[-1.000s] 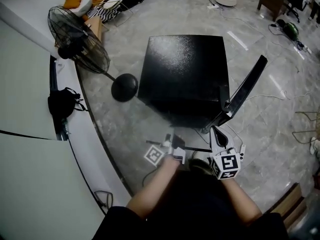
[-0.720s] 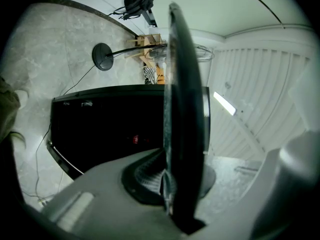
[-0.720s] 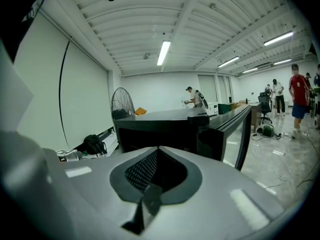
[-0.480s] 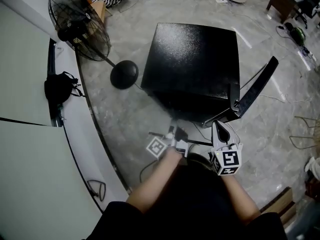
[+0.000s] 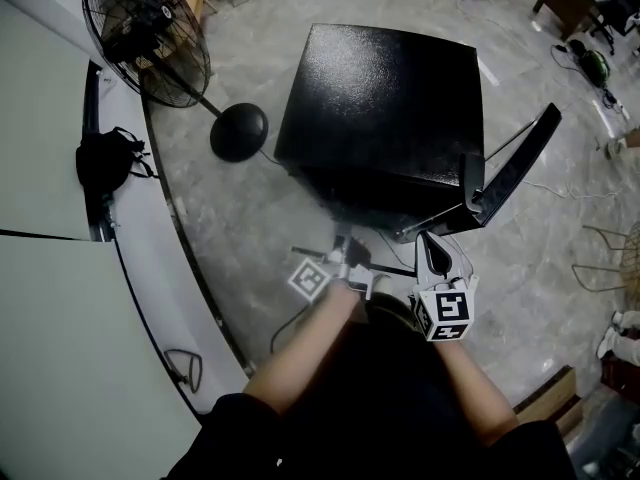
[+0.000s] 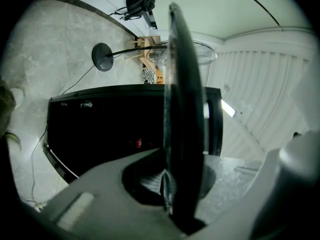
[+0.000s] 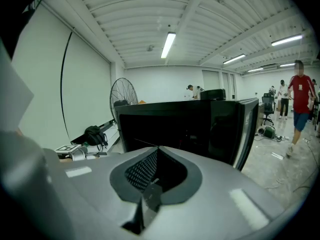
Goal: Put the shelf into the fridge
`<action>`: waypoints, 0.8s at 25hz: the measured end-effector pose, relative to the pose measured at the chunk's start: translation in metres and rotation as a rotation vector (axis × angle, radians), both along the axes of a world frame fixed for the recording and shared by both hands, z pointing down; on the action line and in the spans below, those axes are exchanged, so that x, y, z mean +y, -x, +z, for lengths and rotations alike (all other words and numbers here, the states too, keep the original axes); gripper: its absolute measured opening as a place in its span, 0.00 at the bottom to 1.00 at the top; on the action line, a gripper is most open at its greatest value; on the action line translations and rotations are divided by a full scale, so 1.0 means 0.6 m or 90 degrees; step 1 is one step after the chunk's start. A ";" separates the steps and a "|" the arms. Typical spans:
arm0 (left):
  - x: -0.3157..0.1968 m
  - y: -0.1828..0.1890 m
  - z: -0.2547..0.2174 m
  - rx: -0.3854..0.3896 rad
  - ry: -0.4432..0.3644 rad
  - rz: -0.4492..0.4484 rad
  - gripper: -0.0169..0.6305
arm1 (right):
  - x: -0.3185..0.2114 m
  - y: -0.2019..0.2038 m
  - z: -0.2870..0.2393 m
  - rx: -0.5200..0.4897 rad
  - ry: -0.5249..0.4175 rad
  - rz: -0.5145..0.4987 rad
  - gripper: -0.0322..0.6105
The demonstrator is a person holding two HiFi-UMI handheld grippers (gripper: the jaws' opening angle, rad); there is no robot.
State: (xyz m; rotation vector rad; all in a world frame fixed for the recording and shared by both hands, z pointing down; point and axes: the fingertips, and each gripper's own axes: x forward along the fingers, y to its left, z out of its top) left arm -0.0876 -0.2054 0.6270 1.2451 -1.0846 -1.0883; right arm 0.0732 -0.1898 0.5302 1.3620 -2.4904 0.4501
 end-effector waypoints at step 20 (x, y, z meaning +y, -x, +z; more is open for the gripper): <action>-0.016 -0.001 0.029 0.015 -0.021 -0.011 0.05 | 0.023 -0.019 0.036 0.013 0.027 0.028 0.05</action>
